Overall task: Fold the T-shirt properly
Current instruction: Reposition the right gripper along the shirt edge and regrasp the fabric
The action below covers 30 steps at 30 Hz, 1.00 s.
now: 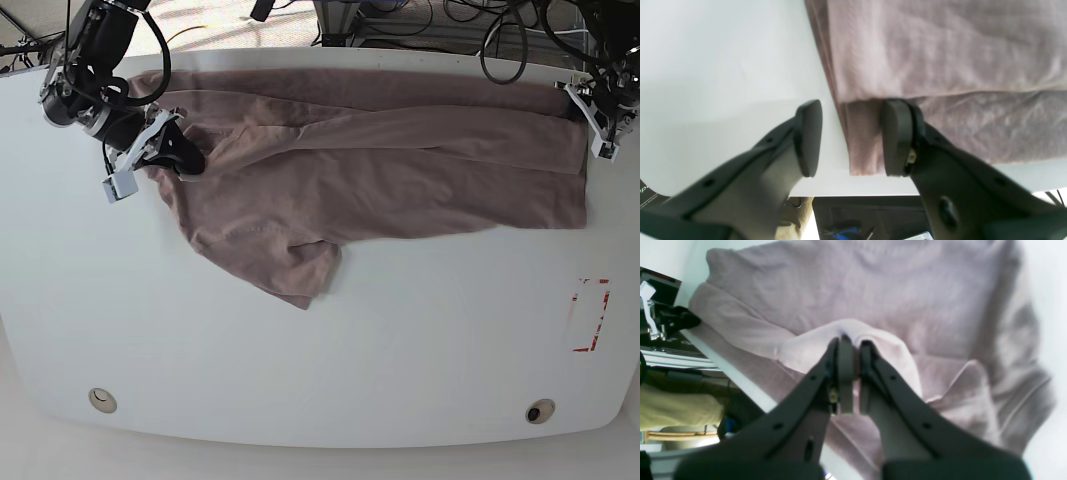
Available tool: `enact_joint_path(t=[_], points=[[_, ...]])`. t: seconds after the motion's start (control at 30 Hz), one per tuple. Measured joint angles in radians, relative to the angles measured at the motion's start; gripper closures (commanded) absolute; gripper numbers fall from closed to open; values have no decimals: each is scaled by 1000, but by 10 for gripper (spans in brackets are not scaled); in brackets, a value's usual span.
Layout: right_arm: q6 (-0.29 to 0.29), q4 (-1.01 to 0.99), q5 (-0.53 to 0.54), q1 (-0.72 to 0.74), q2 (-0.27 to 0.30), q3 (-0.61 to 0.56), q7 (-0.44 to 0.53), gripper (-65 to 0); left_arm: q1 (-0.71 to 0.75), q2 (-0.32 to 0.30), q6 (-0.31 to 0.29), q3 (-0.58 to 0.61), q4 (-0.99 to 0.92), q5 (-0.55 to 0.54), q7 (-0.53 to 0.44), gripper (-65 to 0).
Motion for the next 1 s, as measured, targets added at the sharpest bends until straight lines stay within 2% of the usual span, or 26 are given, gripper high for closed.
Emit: enact_joint_path(t=[0.17,0.27,0.77,0.8,0.9,0.93,1.0], points=[[0,0,9,-1,32,0,5,-6,0,0,0,0,0,-1,0,-275],[0,2,21,-53,53,5,9,-6,0,1,0,0,0,0,0,-275],[0,3,17,-193,48,4,8,-16,0,1,0,-1,0,0,0,-275],[0,2,17,-200,49,4,9,-40,0,0,0,-1,0,0,0,-276],[0,2,17,-215,68,4,9,-190,-1,0,0,-2,0,-1,0,-278],[0,2,17,-222,79,6,10,-249,-1,0,0,-2,0,0,0,-278],[0,2,19,-235,90,38,10,-406,-1,0,0,-2,0,0,0,-278]])
